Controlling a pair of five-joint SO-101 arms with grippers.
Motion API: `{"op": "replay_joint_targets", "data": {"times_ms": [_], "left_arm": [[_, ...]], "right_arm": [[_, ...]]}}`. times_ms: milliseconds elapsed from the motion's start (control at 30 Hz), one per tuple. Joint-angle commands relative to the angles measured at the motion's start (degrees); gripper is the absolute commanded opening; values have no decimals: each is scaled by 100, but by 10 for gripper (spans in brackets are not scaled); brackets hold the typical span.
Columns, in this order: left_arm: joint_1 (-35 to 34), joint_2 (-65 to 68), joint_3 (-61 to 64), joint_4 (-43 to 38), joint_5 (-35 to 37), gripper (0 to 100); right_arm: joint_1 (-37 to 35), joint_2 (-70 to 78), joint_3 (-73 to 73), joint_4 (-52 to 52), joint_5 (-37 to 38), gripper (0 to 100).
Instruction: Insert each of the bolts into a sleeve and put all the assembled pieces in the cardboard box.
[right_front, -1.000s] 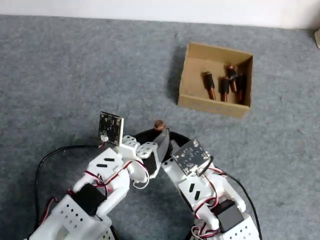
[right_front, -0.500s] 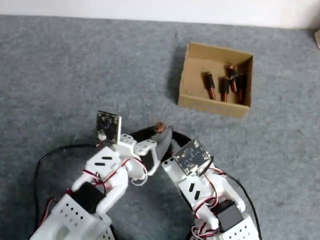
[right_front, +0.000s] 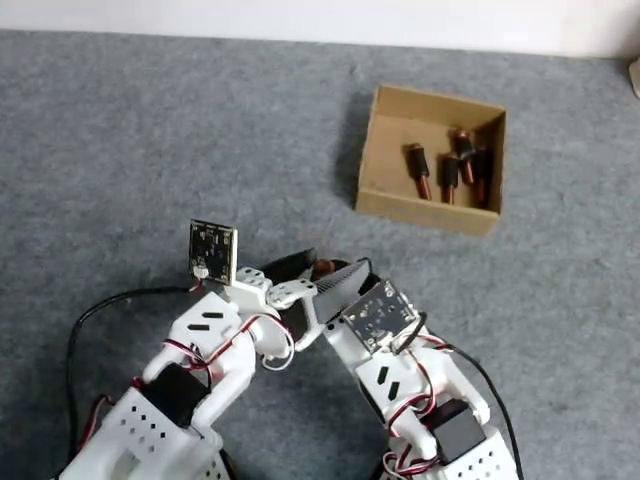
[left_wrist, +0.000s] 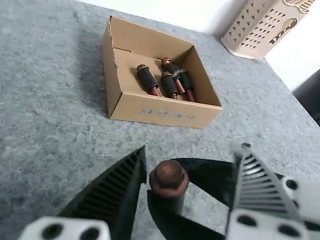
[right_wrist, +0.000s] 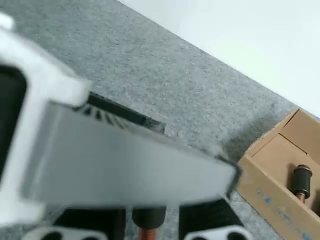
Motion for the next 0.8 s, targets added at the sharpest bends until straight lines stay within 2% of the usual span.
{"op": "replay_joint_targets", "data": {"times_ms": [0, 300, 367, 433, 467, 500, 667, 767], "left_arm": [[-470, 4, -180, -35, 334, 267], [-690, 13, -154, -44, 563, 256], [-690, 13, -154, -44, 536, 177], [-787, 13, -154, -158, 466, 34], [-892, 22, -127, -316, 325, 0], [-1033, 22, -40, -492, 237, 27], [-2053, 145, 576, -1899, 255, 7], [-2229, 813, 505, -2295, 255, 7]], "right_arm": [[66, -66, -31, -171, 97, 5], [66, -66, 110, -189, 97, 5], [66, -66, 110, -189, 105, 5], [66, -66, 119, -189, 105, 5], [66, -66, 119, -189, 105, 5], [127, -66, 119, -189, 105, 5], [945, -13, 66, -505, 97, 5], [1402, -4, 57, -505, 97, 5]]}}
